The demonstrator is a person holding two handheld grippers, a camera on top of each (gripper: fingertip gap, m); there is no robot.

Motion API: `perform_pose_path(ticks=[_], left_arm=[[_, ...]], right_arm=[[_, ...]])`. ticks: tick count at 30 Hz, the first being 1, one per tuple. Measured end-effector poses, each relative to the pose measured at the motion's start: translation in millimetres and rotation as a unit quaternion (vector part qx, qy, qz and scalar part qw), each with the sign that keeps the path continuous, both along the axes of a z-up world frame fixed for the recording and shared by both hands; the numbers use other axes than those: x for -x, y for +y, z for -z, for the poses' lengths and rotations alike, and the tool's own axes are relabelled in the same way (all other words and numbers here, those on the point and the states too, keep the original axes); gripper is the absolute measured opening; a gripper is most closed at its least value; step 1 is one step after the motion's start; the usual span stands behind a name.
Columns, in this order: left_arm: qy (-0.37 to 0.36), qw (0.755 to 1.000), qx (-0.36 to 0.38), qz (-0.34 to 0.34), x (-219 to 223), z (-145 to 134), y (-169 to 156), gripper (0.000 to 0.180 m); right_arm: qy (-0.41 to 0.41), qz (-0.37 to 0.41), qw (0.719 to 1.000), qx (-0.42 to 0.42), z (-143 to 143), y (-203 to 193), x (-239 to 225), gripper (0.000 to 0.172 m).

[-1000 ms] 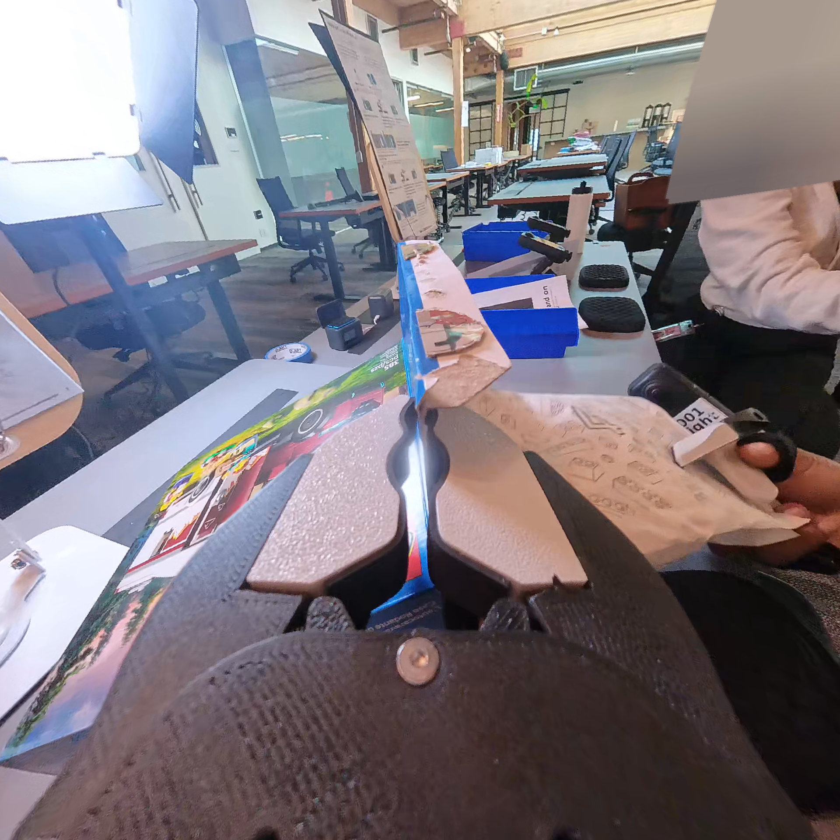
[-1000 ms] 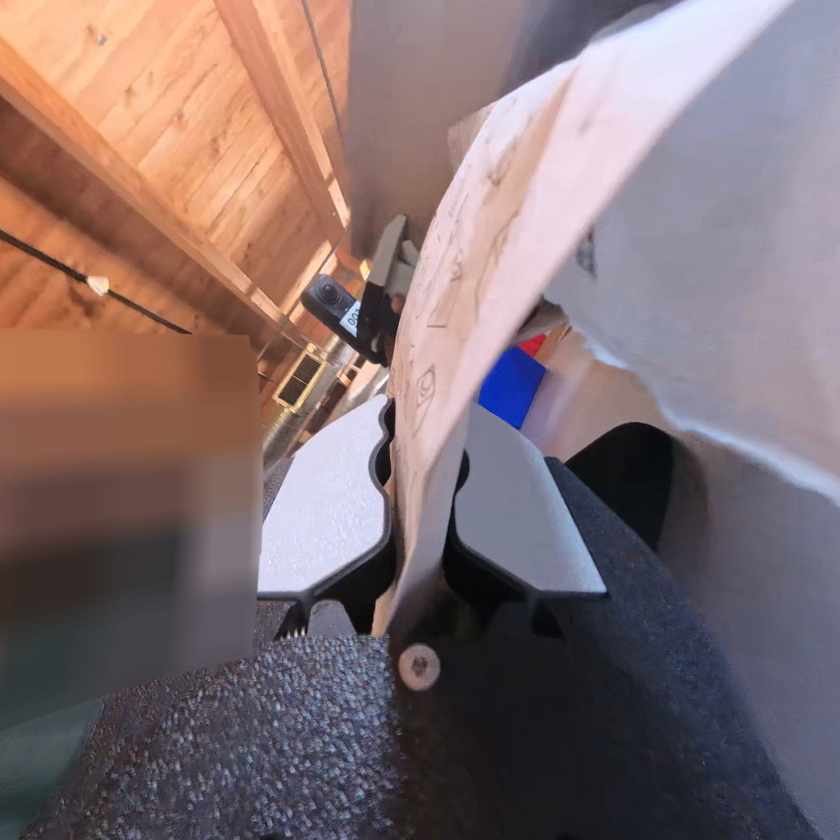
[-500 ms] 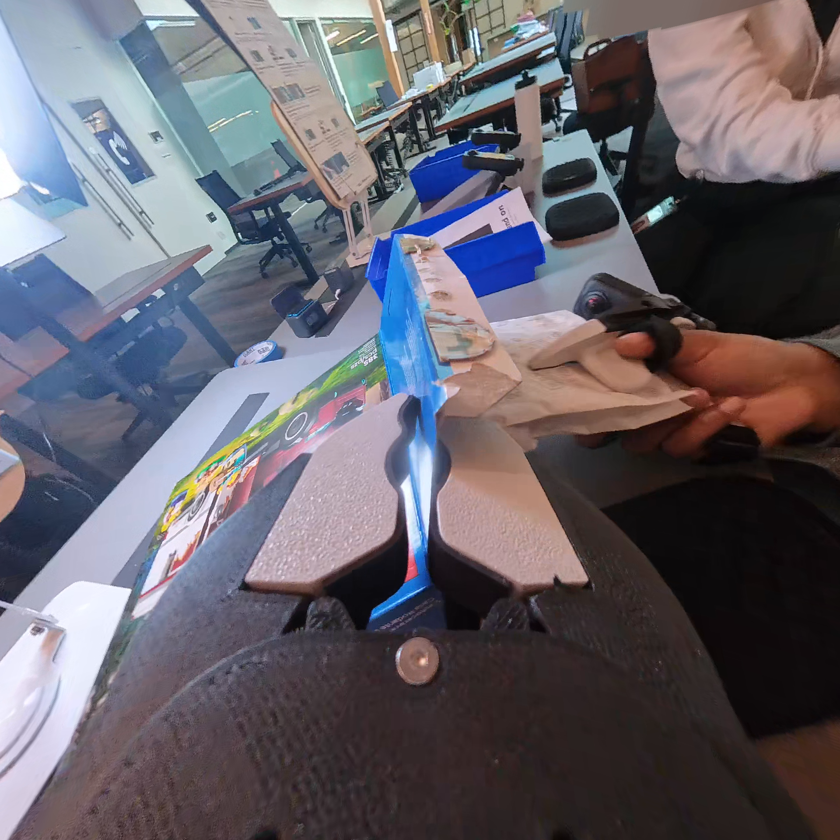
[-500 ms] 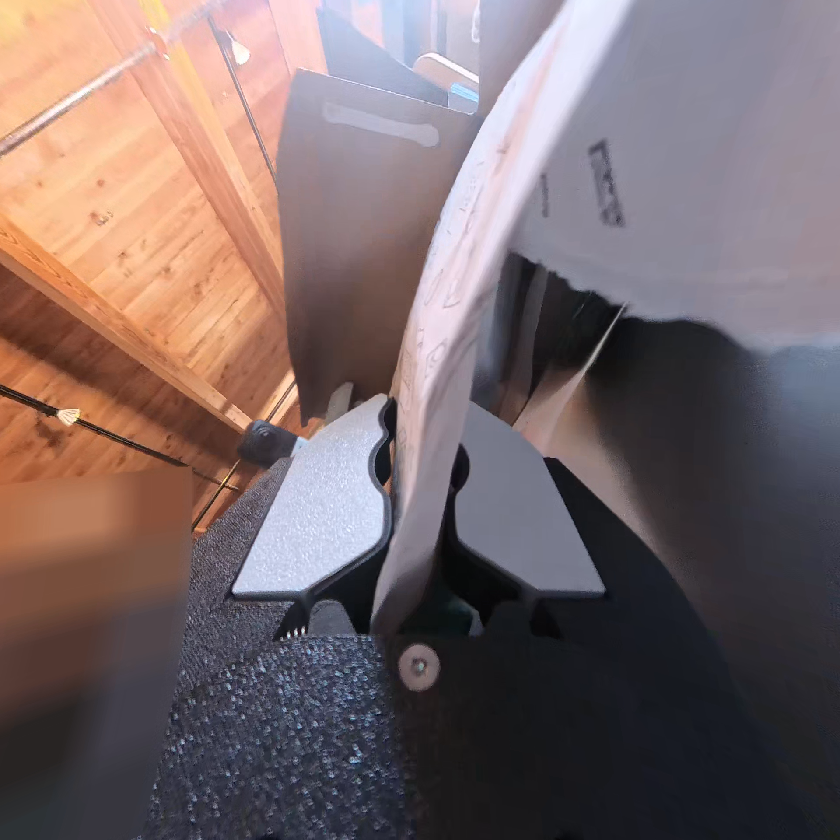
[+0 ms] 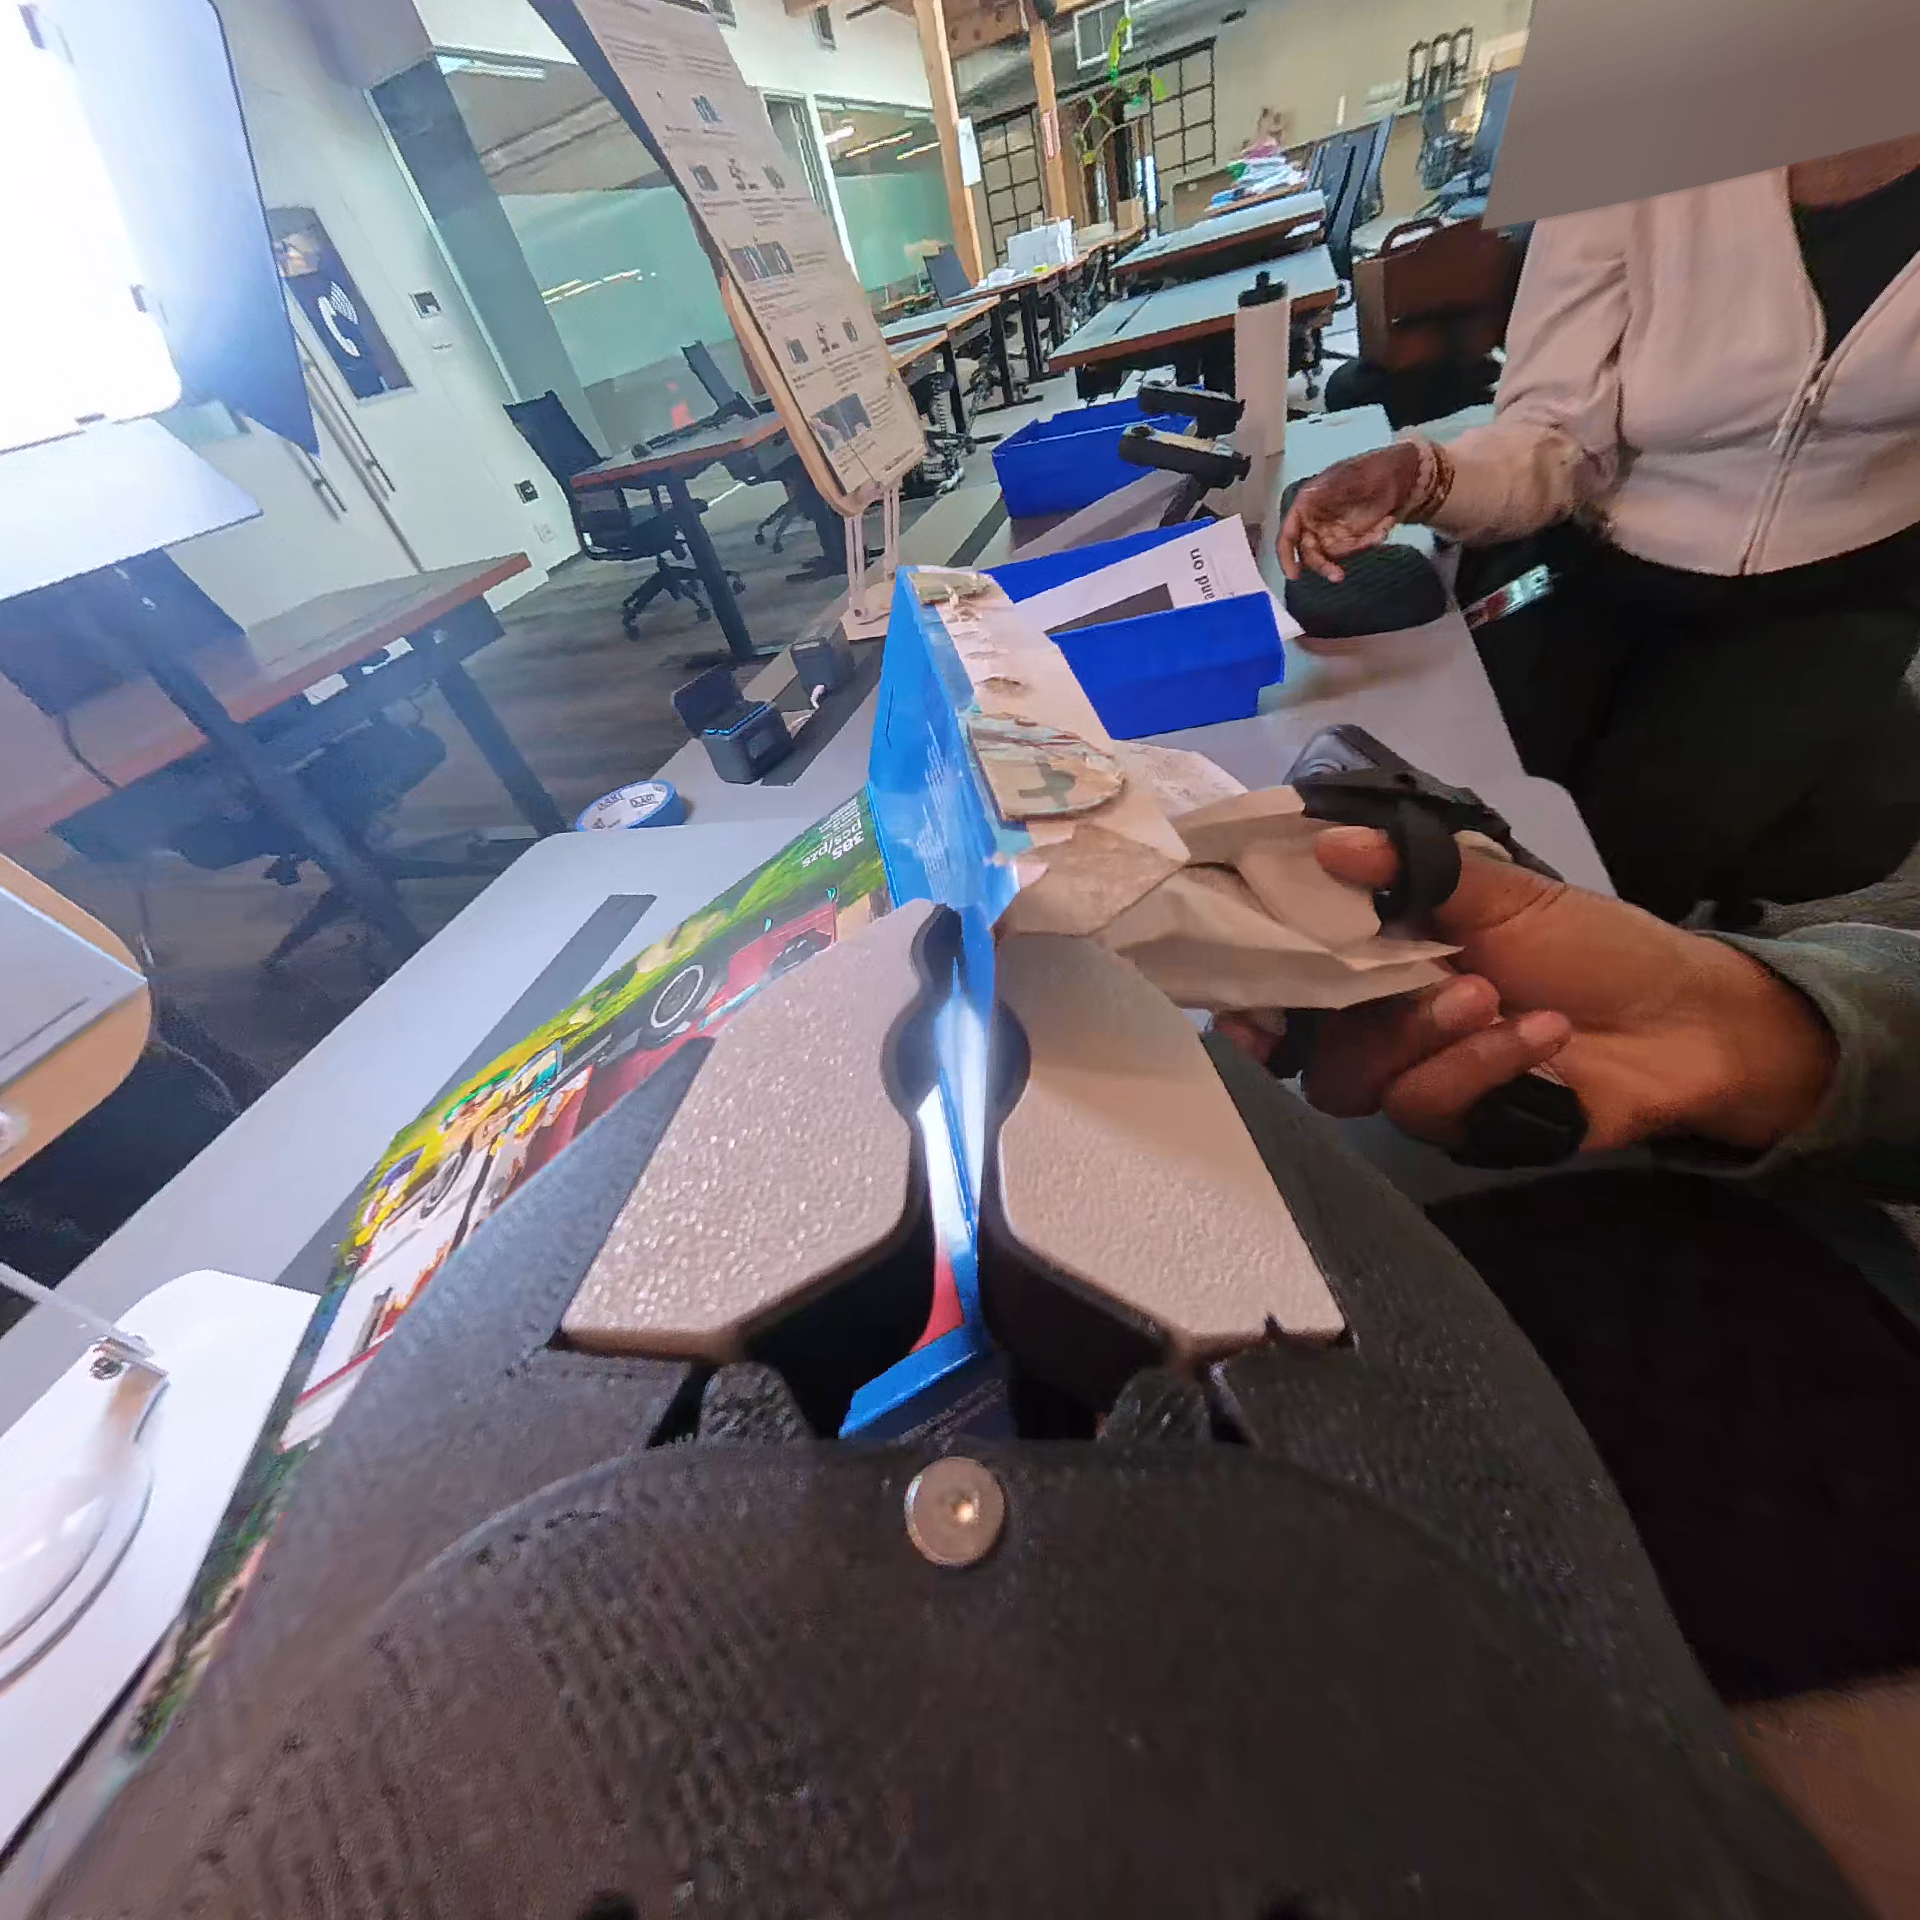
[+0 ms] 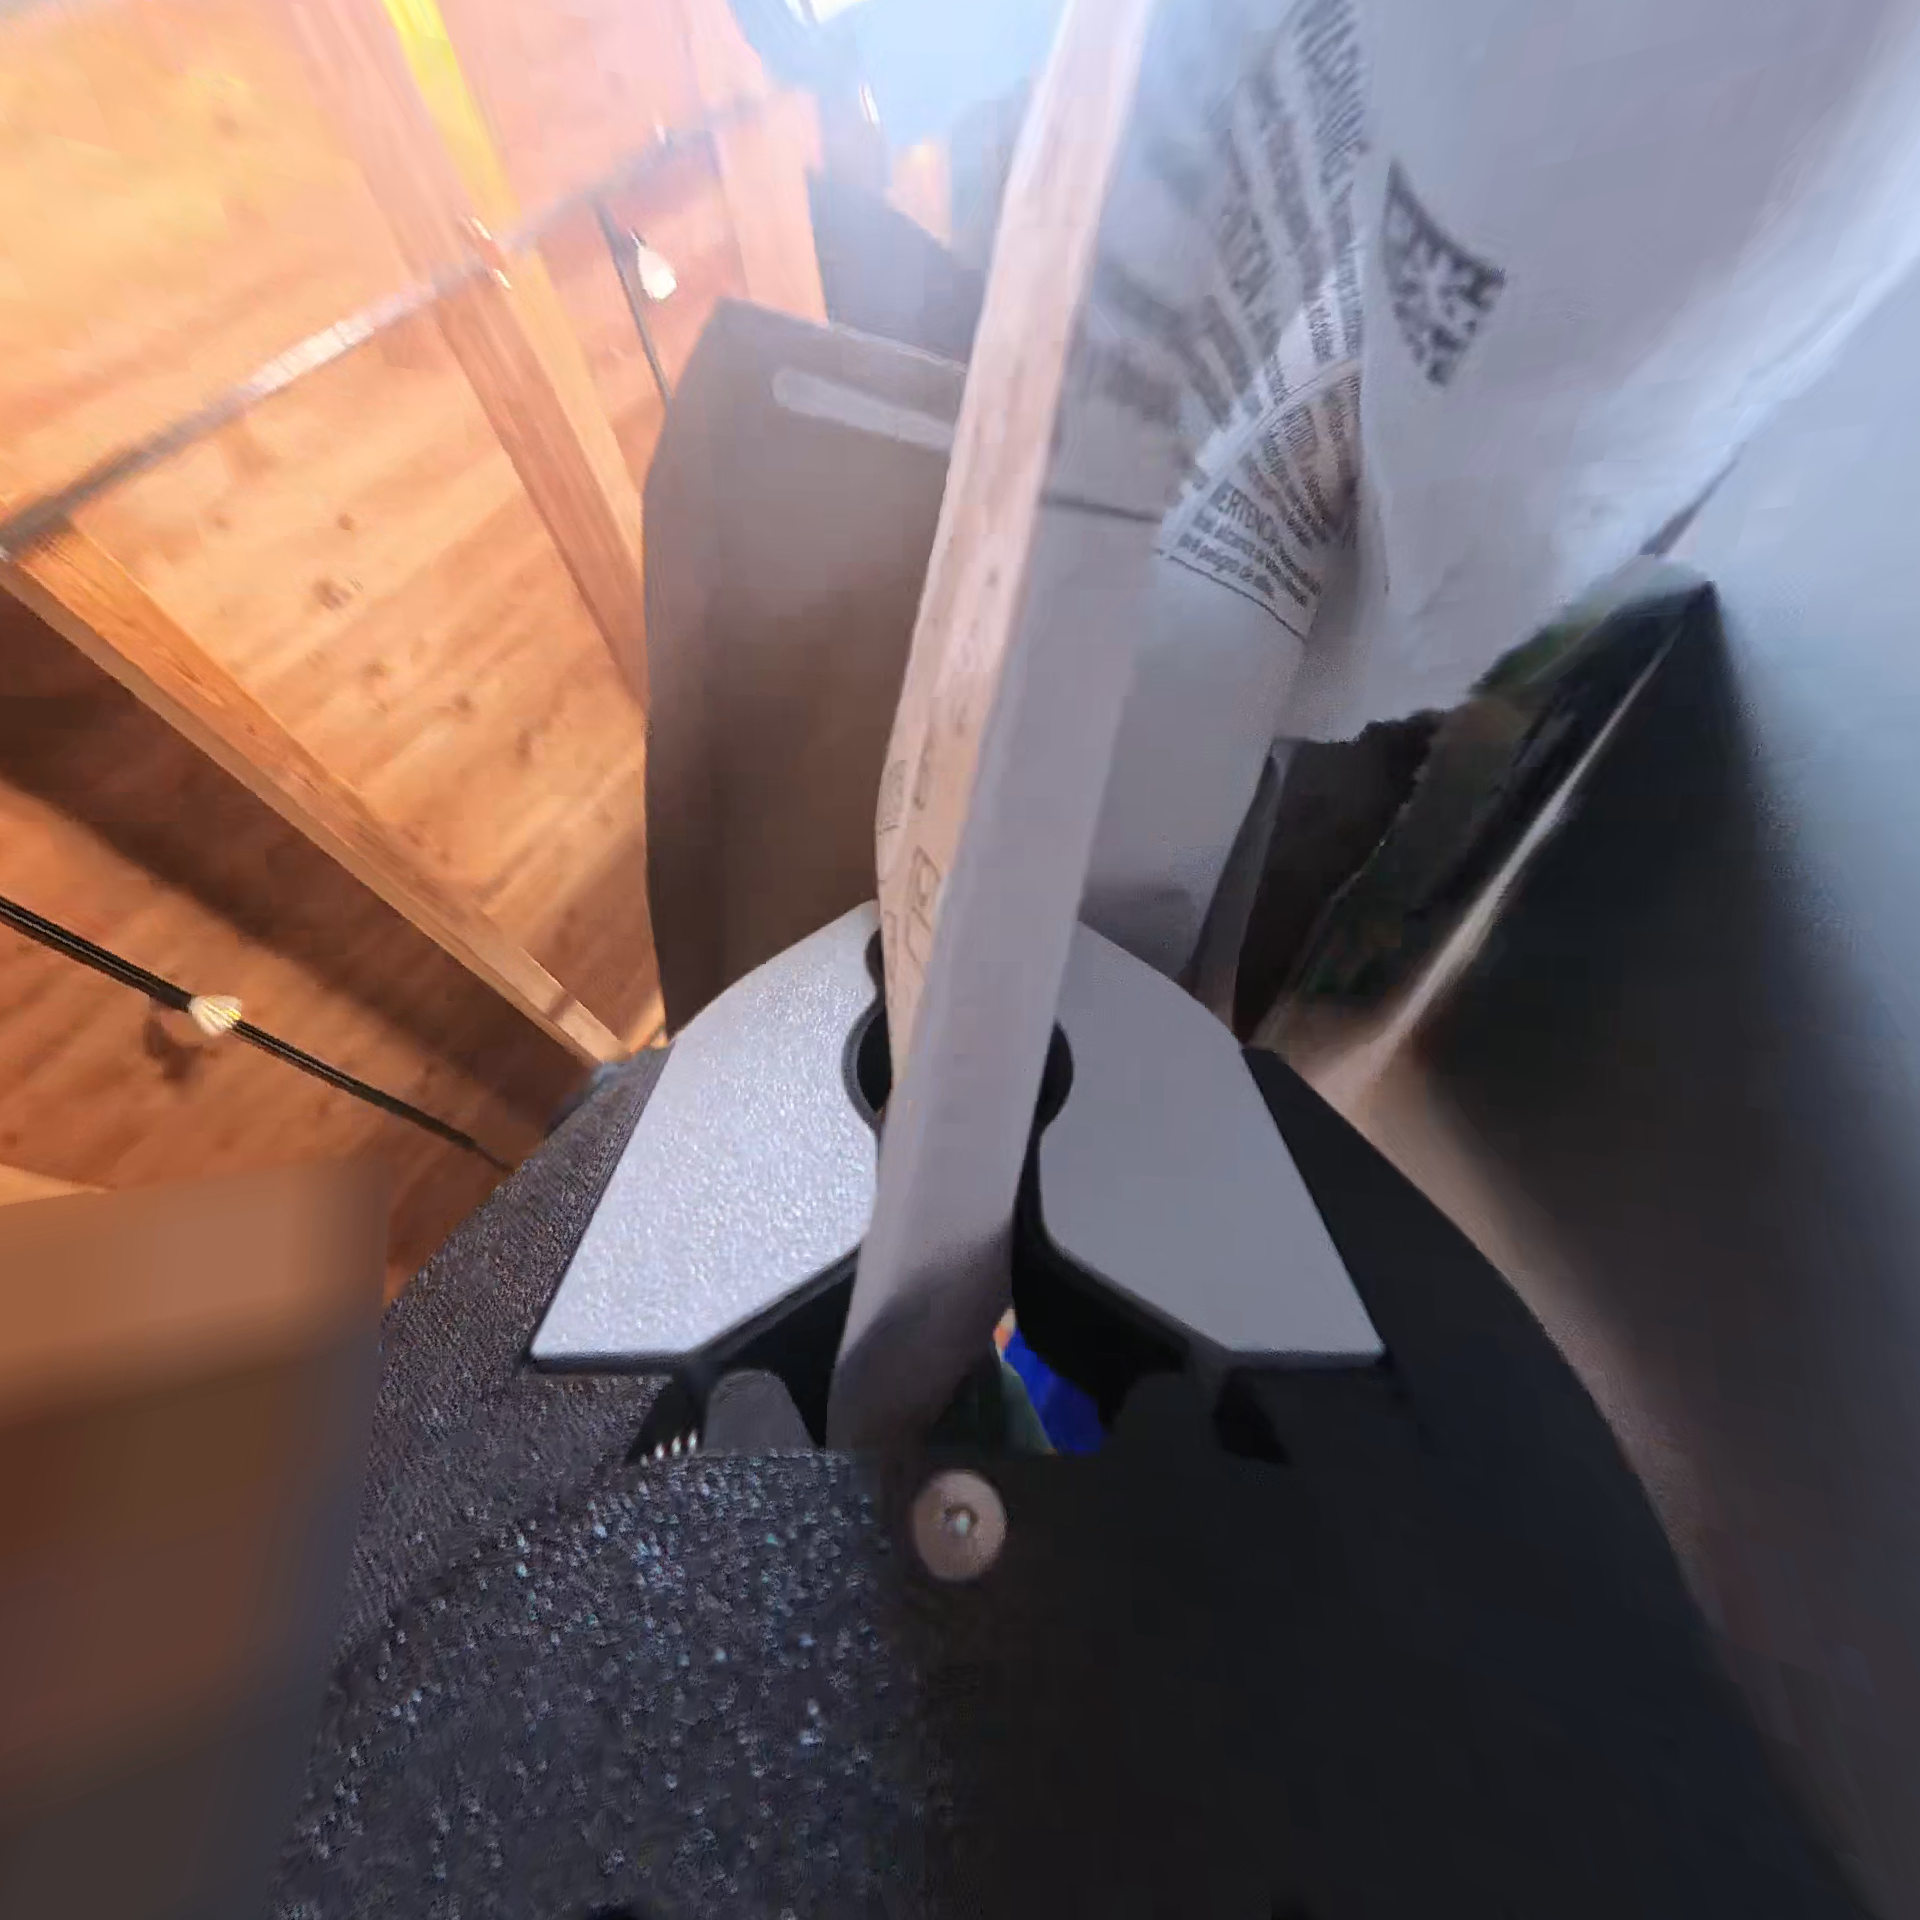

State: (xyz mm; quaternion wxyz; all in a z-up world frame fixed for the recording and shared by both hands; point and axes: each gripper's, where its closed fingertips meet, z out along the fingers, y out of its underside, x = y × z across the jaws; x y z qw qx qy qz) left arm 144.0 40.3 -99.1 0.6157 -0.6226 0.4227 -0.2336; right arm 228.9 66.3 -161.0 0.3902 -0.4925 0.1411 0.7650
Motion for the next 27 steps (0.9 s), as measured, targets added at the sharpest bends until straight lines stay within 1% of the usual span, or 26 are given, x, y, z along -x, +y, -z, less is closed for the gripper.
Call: perform_pose_path(ticks=[2,5,9,12,14,16,20,22,25,27], left_arm=[[0.000,1.000,-0.005,-0.006,1,-2,0,0.002],[-0.022,1.000,0.013,-0.004,6,-3,5,0.002],[-0.030,0.999,0.009,-0.011,10,-6,10,0.002],[-0.049,0.999,0.021,-0.012,19,-13,16,0.001],[-0.062,0.998,0.030,-0.010,22,-17,19,0.001],[-0.061,0.998,0.030,-0.009,21,-18,19,0.001],[-0.034,0.999,0.025,-0.006,11,-11,12,0.001],[-0.016,1.000,0.016,-0.003,3,-5,8,0.002],[0.024,0.999,-0.010,-0.022,-1,0,5,0.003],[0.045,0.998,-0.026,-0.029,-9,9,1,0.004]], right_arm=[[0.039,0.013,0.999,-0.007,-2,-2,-6,0.018],[0.063,0.010,0.998,-0.013,-4,-3,-3,0.018],[0.092,-0.020,0.995,-0.035,-8,-12,7,0.017],[0.092,-0.060,0.992,-0.064,-13,-29,8,0.017],[0.077,-0.100,0.989,-0.082,-16,-43,16,0.017],[0.060,-0.125,0.987,-0.077,-15,-51,29,0.017],[-0.001,-0.116,0.992,-0.053,-1,-42,48,0.016],[-0.023,-0.107,0.993,-0.046,1,-37,57,0.016],[-0.063,-0.080,0.994,-0.035,6,-23,62,0.015],[-0.075,-0.083,0.994,-0.015,12,-15,67,0.016]])
